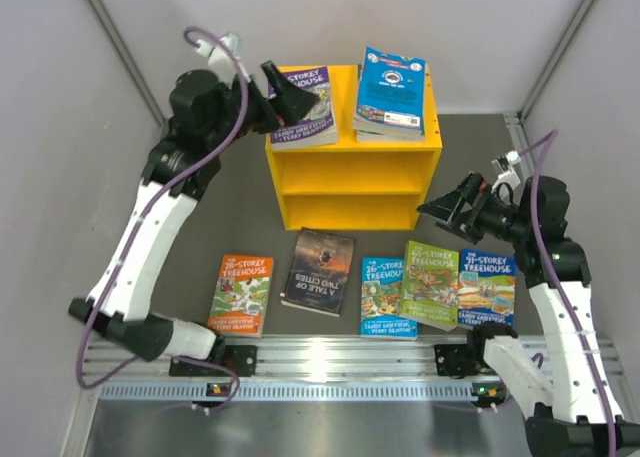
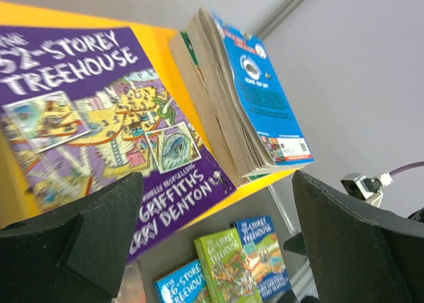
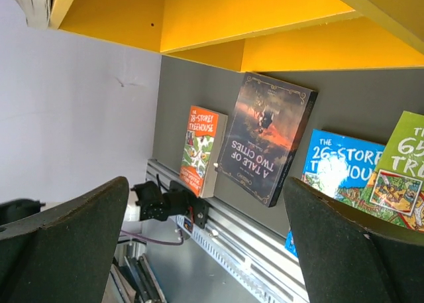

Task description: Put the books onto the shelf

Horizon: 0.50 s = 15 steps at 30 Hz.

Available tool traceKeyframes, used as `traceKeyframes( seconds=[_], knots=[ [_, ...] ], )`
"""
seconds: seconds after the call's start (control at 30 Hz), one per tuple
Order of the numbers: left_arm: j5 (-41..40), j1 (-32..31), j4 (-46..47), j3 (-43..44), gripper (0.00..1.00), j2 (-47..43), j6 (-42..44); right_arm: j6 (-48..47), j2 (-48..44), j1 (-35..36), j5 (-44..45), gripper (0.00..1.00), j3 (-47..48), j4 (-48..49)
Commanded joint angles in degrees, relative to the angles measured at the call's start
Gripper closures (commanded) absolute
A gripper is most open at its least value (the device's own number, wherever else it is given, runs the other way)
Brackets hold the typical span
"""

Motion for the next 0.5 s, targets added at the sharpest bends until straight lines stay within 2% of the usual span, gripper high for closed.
traceKeyframes(
  seconds=[0.0, 0.13, 0.27, 0.4, 0.47],
  knots=[
    [-8.5, 0.32, 5.67, -5.61, 0.01, -9.71, 3.59, -2.27, -0.44, 0.72, 0.74, 0.0, 2.88, -0.06],
    [-13.78, 0.76, -1.34, -7.92, 0.01, -14.29, 5.26, -2.19, 0.53, 2.12, 1.26, 0.0, 2.17, 0.12],
    [-16.7, 0.67, -16.08, -14.76, 0.01, -16.14, 2.29, -4.55, 2.55, 4.31, 3.46, 0.0, 2.78, -1.63],
    [-16.08, 0.67, -21.65, -29.49, 0.03, -18.85, -3.67, -6.41, 5.79, 5.99, 6.36, 0.0, 4.01, -4.1],
    [-19.75, 0.67, -23.68, -34.18, 0.02, -20.0, -5.71, -6.49, 6.68, 6.61, 6.63, 0.0, 4.19, -4.19]
  ],
)
